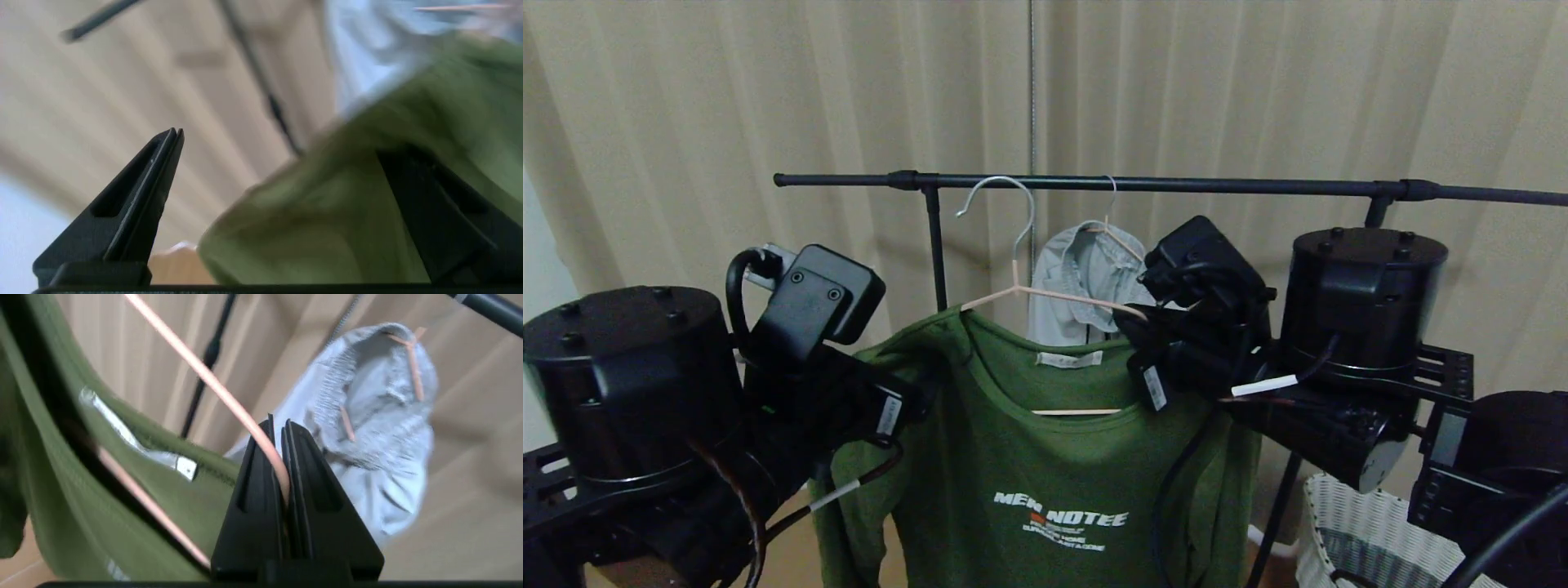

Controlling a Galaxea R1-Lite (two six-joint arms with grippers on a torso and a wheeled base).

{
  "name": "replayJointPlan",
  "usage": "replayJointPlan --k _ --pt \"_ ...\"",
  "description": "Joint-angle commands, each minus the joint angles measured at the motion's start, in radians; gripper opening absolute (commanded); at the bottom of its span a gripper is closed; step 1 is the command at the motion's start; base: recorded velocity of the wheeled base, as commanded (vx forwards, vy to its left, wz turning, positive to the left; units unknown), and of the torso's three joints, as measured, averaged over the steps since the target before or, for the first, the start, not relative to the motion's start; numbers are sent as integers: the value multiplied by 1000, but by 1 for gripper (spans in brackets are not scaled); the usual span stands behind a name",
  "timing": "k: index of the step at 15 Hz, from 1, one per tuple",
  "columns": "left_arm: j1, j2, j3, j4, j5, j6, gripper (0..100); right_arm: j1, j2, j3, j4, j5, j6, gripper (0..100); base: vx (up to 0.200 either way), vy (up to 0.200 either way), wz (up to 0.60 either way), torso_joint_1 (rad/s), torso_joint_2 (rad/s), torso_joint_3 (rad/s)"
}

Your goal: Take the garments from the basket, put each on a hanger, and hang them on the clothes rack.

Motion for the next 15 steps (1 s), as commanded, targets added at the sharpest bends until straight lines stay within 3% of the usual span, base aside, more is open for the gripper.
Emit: replayJointPlan --k 1,4,5,7,10,15 --pt "-11 -31 34 -4 -34 -21 100 -90 -54 78 -71 1 16 0 0 0 0 0 0 0" --pt "-11 -67 64 -2 -134 -72 100 -191 -67 172 -189 2 16 0 0 0 0 0 0 0" --pt "-10 -93 83 -1 -202 -79 100 -248 -69 236 -270 7 16 0 0 0 0 0 0 0" --pt "7 -91 129 -2 -209 -81 100 -286 -72 321 -373 7 11 0 0 0 0 0 0 0" --pt "93 -93 256 -2 -237 -76 100 -290 -67 430 -520 10 12 0 0 0 0 0 0 0" --pt "167 -45 320 -4 -307 -76 100 -287 -69 511 -713 32 14 0 0 0 0 0 0 0"
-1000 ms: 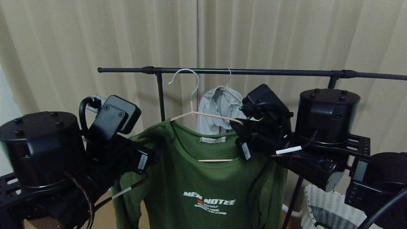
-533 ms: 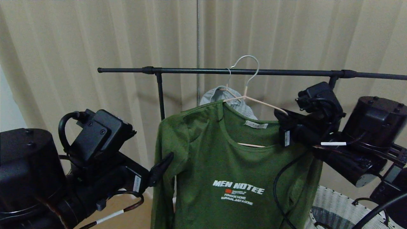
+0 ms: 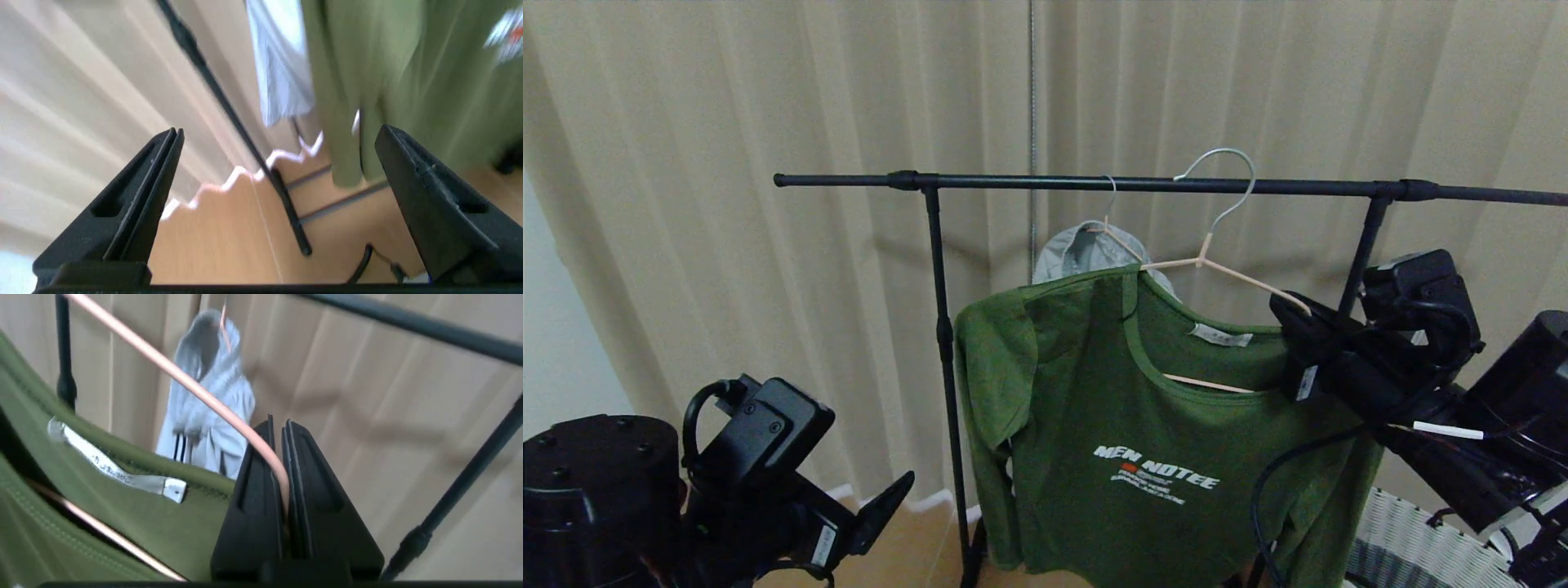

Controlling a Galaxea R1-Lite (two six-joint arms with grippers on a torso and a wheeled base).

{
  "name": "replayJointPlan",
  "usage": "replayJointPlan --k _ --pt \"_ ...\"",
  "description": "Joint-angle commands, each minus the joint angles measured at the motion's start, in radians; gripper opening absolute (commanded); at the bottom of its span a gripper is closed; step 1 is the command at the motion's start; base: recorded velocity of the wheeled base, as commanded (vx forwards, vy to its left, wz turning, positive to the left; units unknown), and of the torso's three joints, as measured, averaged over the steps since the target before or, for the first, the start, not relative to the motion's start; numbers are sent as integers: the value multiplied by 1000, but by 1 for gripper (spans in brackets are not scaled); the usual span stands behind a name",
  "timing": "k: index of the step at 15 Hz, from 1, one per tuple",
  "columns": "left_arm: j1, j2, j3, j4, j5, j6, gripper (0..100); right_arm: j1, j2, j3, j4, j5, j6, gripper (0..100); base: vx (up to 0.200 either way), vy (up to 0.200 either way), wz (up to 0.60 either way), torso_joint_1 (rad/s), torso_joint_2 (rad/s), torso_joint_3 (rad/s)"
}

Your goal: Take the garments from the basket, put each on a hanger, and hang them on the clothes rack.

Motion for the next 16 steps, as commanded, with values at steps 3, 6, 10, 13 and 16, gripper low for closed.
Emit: replayJointPlan --k 3,6,10,13,16 --pt "8 72 19 -8 -2 -8 100 27 4 20 -35 0 -6 0 0 0 0 0 0 0" --pt "8 151 17 -114 -2 -40 100 53 -2 15 -39 2 -3 0 0 0 0 0 0 0" --pt "9 234 14 -211 -2 -40 100 63 -1 14 -39 5 -2 0 0 0 0 0 0 0" --pt "9 299 20 -303 -1 -32 0 69 -2 20 -74 3 -3 0 0 0 0 0 0 0" --pt "28 299 45 -354 2 -29 0 69 -4 18 -81 3 -6 0 0 0 0 0 0 0"
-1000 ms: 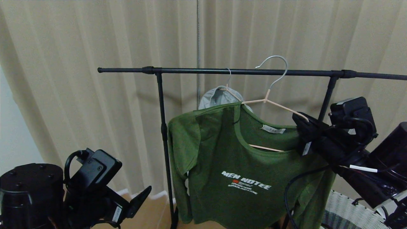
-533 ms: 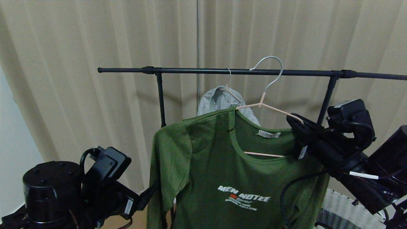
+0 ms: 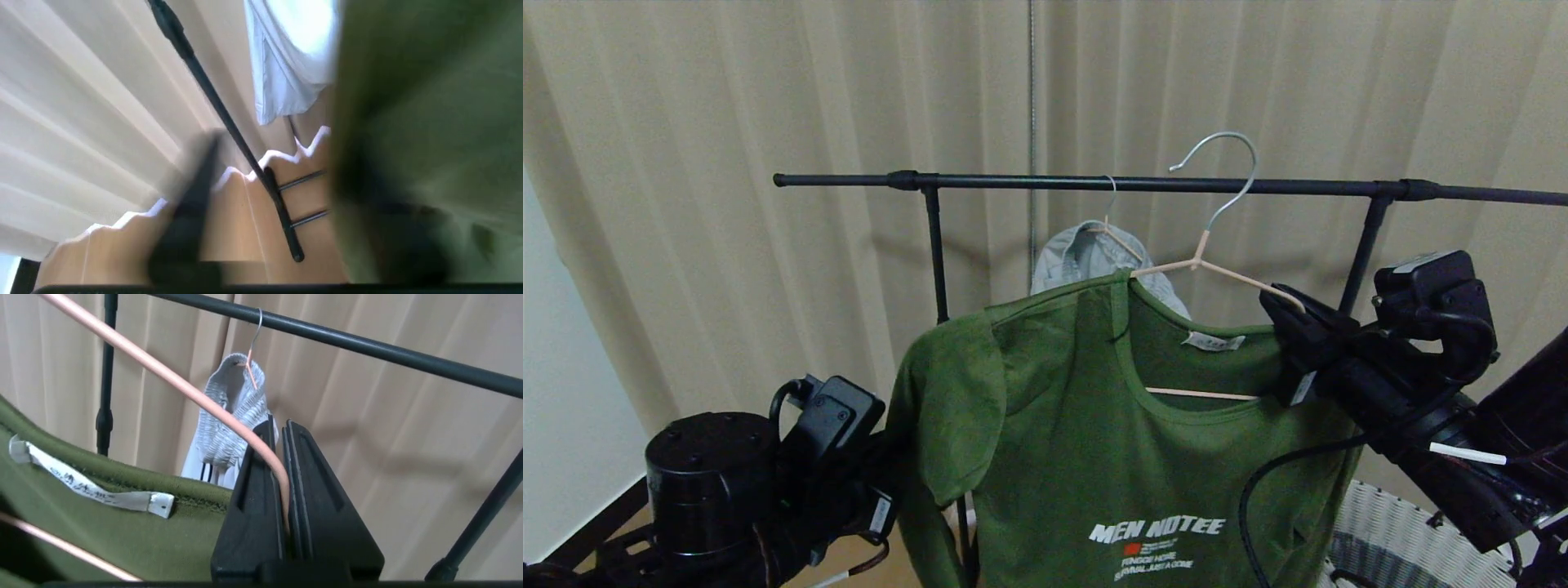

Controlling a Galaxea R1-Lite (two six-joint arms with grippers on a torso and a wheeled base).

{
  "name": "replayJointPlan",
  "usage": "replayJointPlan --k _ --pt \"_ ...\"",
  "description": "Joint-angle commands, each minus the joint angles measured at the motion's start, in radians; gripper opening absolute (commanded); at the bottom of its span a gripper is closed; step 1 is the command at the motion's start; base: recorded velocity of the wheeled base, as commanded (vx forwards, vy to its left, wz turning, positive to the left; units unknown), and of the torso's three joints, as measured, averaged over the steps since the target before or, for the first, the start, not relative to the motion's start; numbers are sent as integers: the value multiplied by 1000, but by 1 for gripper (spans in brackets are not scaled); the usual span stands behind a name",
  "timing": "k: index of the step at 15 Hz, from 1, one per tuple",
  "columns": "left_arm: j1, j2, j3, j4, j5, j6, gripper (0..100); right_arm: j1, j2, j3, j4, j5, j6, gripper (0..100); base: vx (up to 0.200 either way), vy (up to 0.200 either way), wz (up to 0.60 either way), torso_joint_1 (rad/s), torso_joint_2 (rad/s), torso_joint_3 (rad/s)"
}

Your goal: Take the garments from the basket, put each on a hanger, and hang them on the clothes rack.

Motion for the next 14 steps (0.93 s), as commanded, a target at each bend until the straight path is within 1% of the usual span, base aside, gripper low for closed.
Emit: replayJointPlan --k 1,3,4,7,9,12,14 --pt "11 11 19 -15 1 1 0 -1 -1 -1 -1 -1 -2 0 0 0 0 0 0 0" --pt "66 -20 77 -65 1 10 0 -2 -4 -3 -1 -1 -2 0 0 0 0 0 0 0" --pt "97 -42 103 -81 1 27 0 -4 -10 -3 -1 -1 -2 0 0 0 0 0 0 0" --pt "178 -111 149 -87 -3 76 0 -4 -14 -3 -1 -1 -3 0 0 0 0 0 0 0" --pt "194 -149 178 -85 -4 77 0 -4 -14 -1 1 -1 -3 0 0 0 0 0 0 0" --pt "194 -180 214 -85 -4 119 0 -4 -14 0 -1 -3 -3 0 0 0 0 0 0 0" --pt "192 -183 220 -84 -4 126 0 -4 -17 0 -1 -3 -3 0 0 0 0 0 0 0"
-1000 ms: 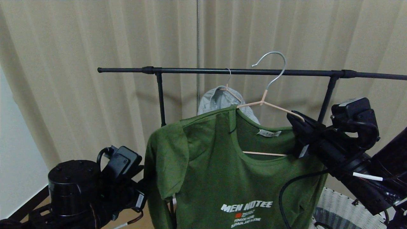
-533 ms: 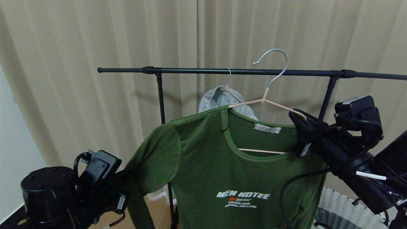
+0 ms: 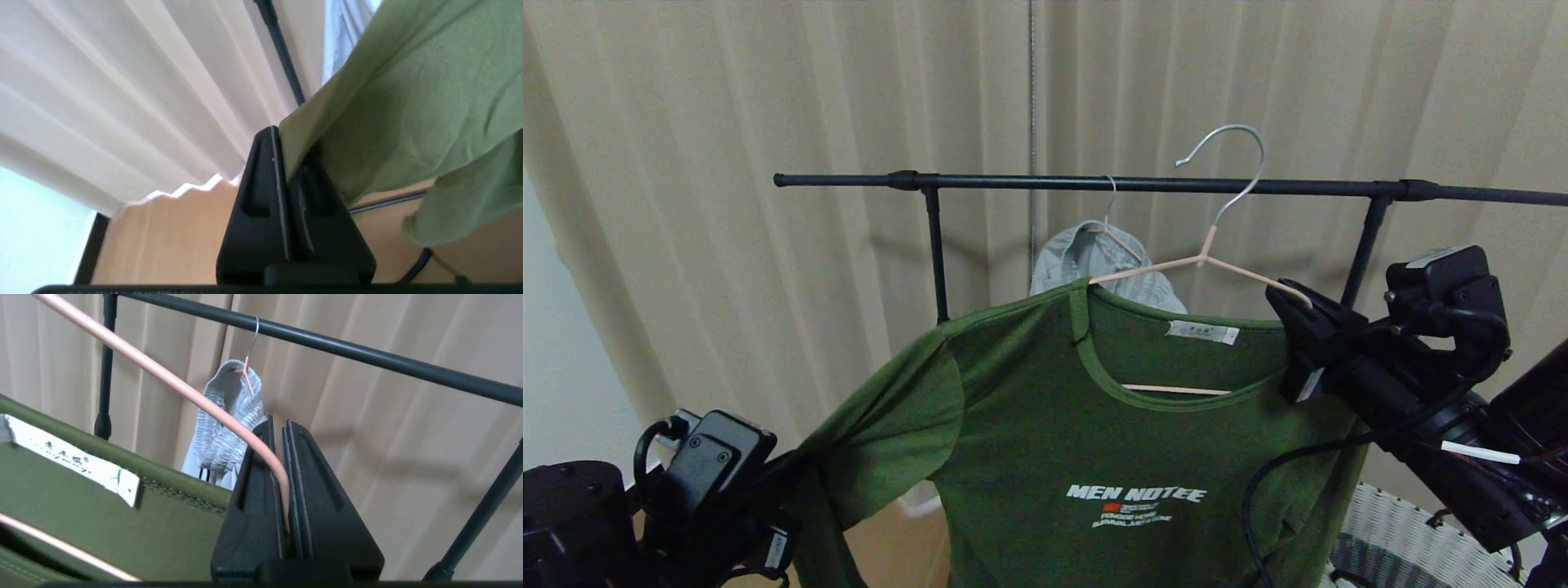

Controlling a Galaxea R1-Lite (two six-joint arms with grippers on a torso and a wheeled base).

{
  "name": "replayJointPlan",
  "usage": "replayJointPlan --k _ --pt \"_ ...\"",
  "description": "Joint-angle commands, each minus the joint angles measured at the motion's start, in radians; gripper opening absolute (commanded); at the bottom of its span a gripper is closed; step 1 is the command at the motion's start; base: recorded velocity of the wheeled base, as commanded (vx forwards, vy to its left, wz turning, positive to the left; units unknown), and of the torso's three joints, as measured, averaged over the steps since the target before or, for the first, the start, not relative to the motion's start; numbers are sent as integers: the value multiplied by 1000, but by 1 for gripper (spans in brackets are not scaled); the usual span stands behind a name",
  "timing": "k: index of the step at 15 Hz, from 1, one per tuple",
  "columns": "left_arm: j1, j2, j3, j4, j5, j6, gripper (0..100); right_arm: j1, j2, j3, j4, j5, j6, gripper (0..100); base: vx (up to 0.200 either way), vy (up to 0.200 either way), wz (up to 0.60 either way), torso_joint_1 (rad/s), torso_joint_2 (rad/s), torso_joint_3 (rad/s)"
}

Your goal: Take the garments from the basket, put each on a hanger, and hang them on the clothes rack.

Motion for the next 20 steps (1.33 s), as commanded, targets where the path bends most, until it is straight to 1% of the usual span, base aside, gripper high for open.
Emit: replayJointPlan --k 1,6,8,9,10,11,12,13,14,15,16,18,19,20 --pt "0 -19 5 1 1 1 100 1 -6 1 0 -1 0 0 0 0 0 0 0 0" --pt "2 -35 0 -2 4 -7 100 1 -6 1 0 -1 0 0 0 0 0 0 0 0" --pt "2 -98 6 -3 2 -7 100 -22 -20 3 10 -2 -3 0 0 0 0 0 0 0" --pt "2 -158 2 3 1 -18 100 -79 -31 3 14 -2 -23 0 0 0 0 0 0 0" --pt "2 -176 -5 3 1 -22 100 -107 -31 3 17 -2 -31 0 0 0 0 0 0 0" --pt "5 -200 -18 4 2 -32 100 -171 -26 3 40 -4 -59 0 0 0 0 0 0 0" --pt "11 -213 -28 6 2 -36 100 -205 -30 3 62 -2 -80 0 0 0 0 0 0 0" --pt "28 -220 -74 12 2 -36 100 -262 -48 0 106 -2 -118 0 0 0 0 0 0 0" --pt "28 -220 -74 12 2 -36 100 -262 -48 0 106 -2 -118 0 0 0 0 0 0 0" --pt "35 -228 -173 81 4 -36 100 -319 -92 3 185 -2 -155 0 0 0 0 0 0 0" --pt "42 -243 -216 133 4 -36 100 -335 -112 3 226 -1 -164 0 0 0 0 0 0 0" --pt "48 -317 -321 320 2 -42 100 -380 -164 -3 358 -2 -168 0 0 0 0 0 0 0" --pt "48 -374 -367 463 2 -76 100 -427 -195 -5 433 -1 -168 0 0 0 0 0 0 0" --pt "48 -423 -394 586 2 -113 100 -464 -214 -3 478 1 -168 0 0 0 0 0 0 0"
